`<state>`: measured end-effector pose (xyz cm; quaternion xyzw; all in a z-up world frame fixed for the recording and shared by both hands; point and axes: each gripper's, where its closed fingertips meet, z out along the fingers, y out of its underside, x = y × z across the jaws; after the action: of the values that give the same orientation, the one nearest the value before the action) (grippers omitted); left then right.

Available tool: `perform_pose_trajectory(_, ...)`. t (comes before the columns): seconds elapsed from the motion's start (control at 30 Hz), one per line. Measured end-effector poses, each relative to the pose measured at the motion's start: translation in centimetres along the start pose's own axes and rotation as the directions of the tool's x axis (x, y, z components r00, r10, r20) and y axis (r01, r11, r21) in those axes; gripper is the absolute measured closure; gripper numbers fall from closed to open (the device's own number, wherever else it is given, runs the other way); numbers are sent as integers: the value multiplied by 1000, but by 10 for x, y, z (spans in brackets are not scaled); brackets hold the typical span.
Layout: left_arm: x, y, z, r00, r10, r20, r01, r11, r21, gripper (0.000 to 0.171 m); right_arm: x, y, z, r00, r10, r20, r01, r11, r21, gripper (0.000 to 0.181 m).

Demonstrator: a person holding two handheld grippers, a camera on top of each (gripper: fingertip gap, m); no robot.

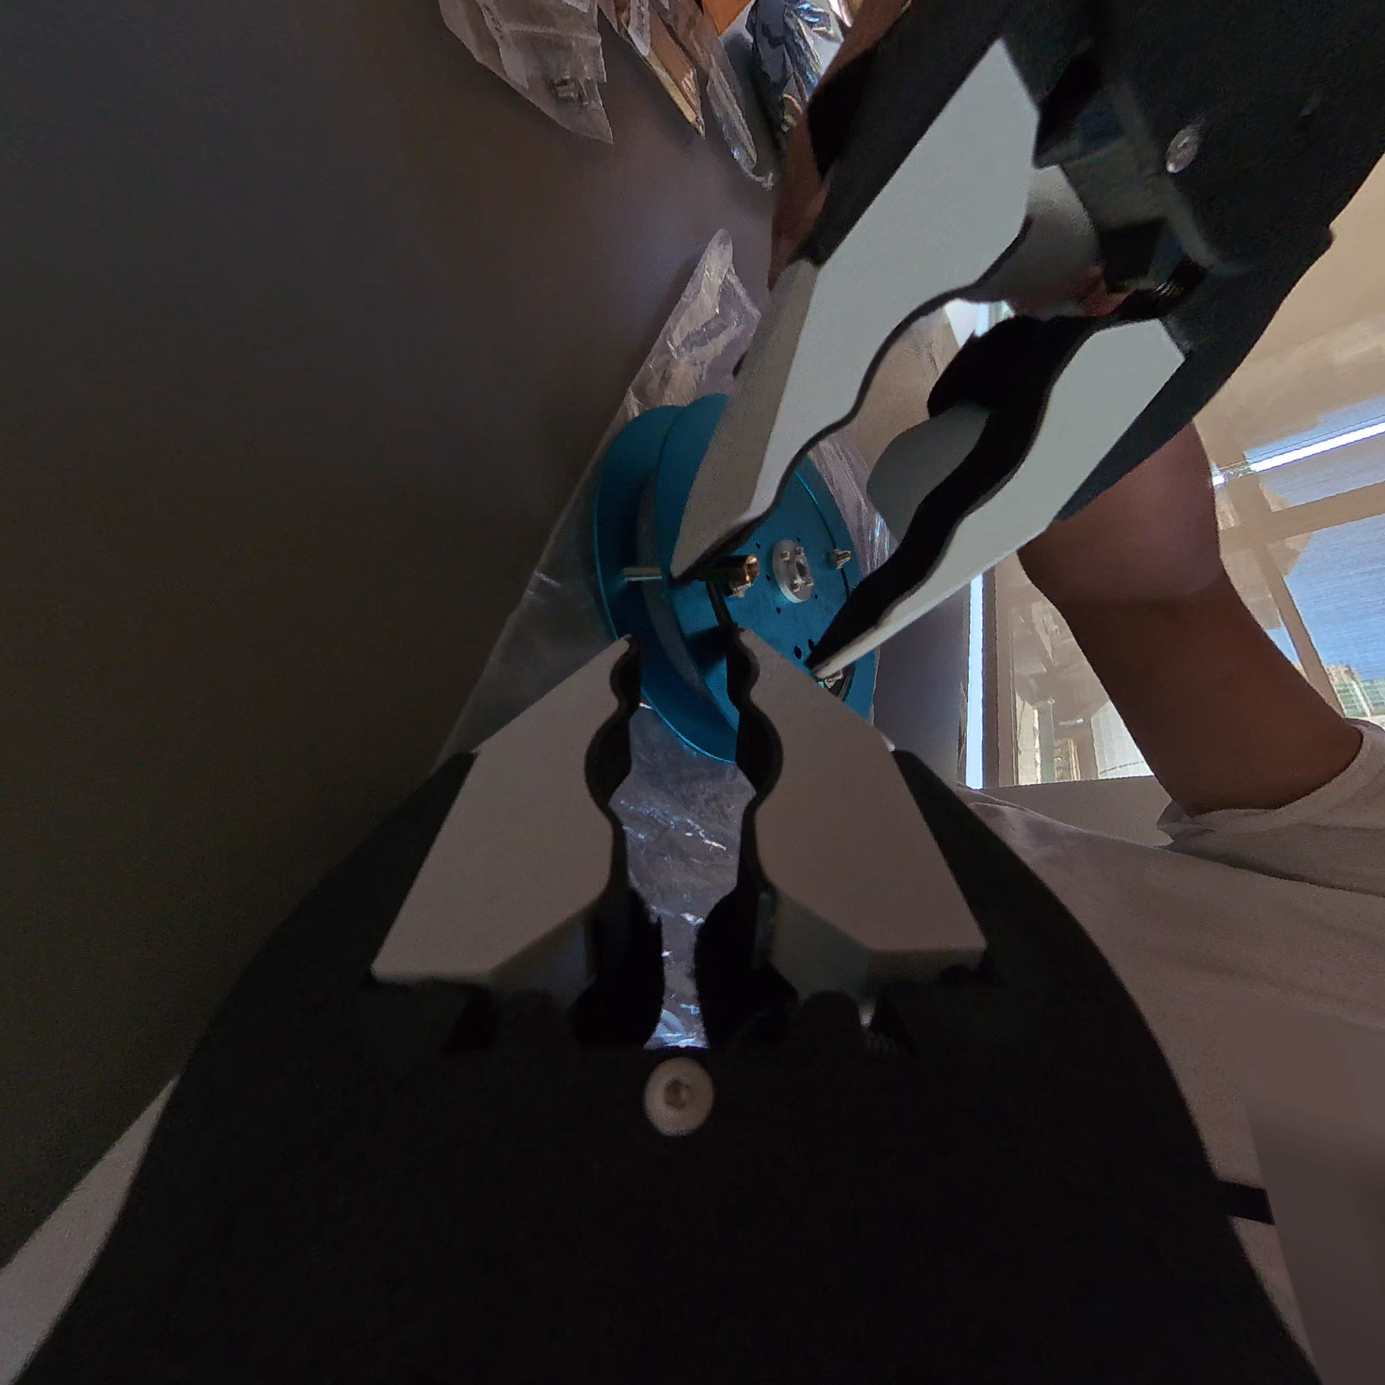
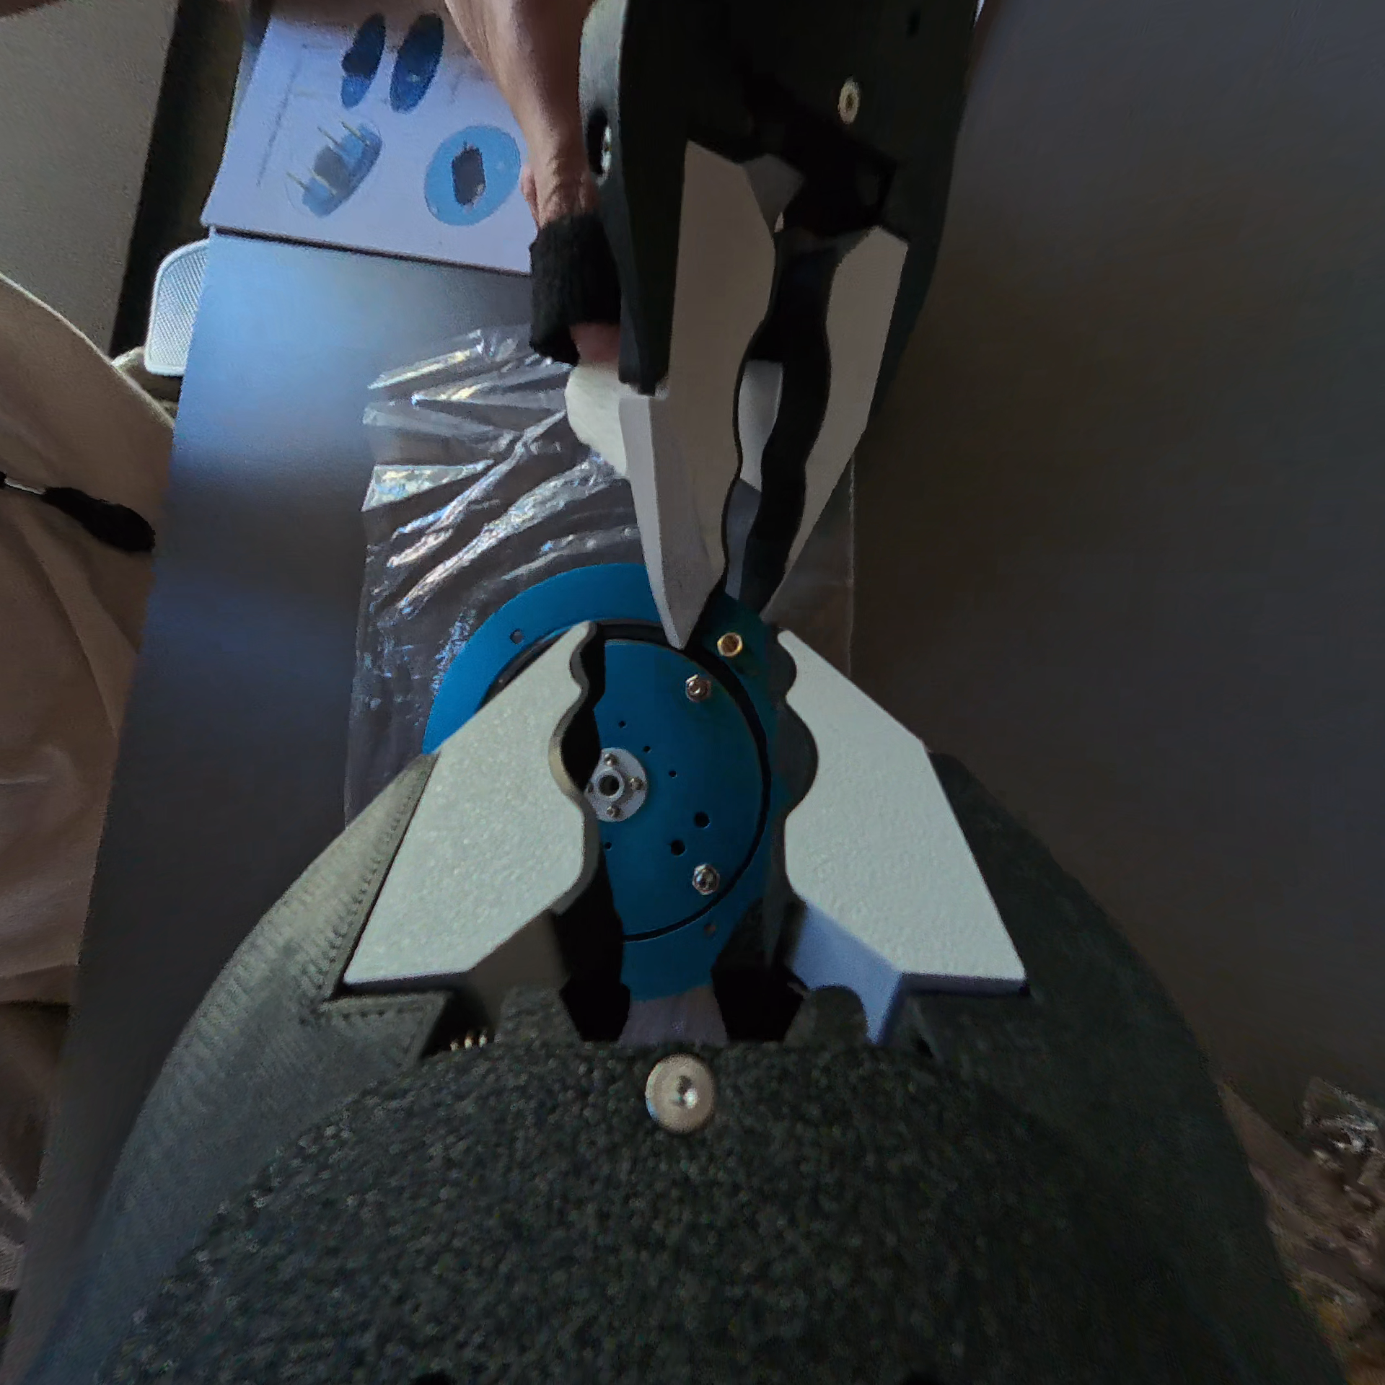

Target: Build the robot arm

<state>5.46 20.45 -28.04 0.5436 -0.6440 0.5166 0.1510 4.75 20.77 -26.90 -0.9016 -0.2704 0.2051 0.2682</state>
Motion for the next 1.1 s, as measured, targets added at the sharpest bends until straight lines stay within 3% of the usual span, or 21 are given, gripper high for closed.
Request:
perform_pose_trajectory(0.1,0,0,0,1000,-2,4,2,1000,-1,151,-3,8,-9,999,34,6,-34,999,13,144)
perform_pose_trajectory(0.13,0,0,0,1000,-1,7,1,1000,-1,152,-6,13,-15,1000,26,18,-26,1000,8,158)
perform_pose_trajectory(0.27,-1,0,0,1000,-4,3,4,1000,0,153,-3,8,-27,999,42,-9,-41,994,99,152)
perform_pose_trajectory(0.4,0,0,0,1000,4,-3,-4,1000,6,151,2,-5,-5,1000,8,-9,-7,997,77,140)
perform_pose_trajectory(0.57,1,0,1,1000,3,-6,-3,1000,2,151,-3,5,-12,999,45,12,-46,996,74,140)
perform_pose_trajectory(0.63,1,0,1,1000,4,-5,-4,1000,2,151,-9,13,-24,999,47,11,-47,995,91,154)
perform_pose_trajectory(0.77,1,0,1,1000,4,-5,-4,1000,3,151,-6,3,-27,999,46,-6,-44,986,163,145)
perform_pose_trajectory(0.97,1,0,1,1000,4,-8,-4,1000,-1,151,-5,2,-7,998,52,30,-54,994,93,136)
perform_pose_trajectory(1.03,1,1,1,1000,6,-6,-6,1000,-2,151,-15,13,-19,995,70,69,-76,993,94,155)
perform_pose_trajectory(1.1,1,1,0,1000,6,-7,-6,1000,-2,151,-14,20,-32,997,78,22,-80,989,125,153)
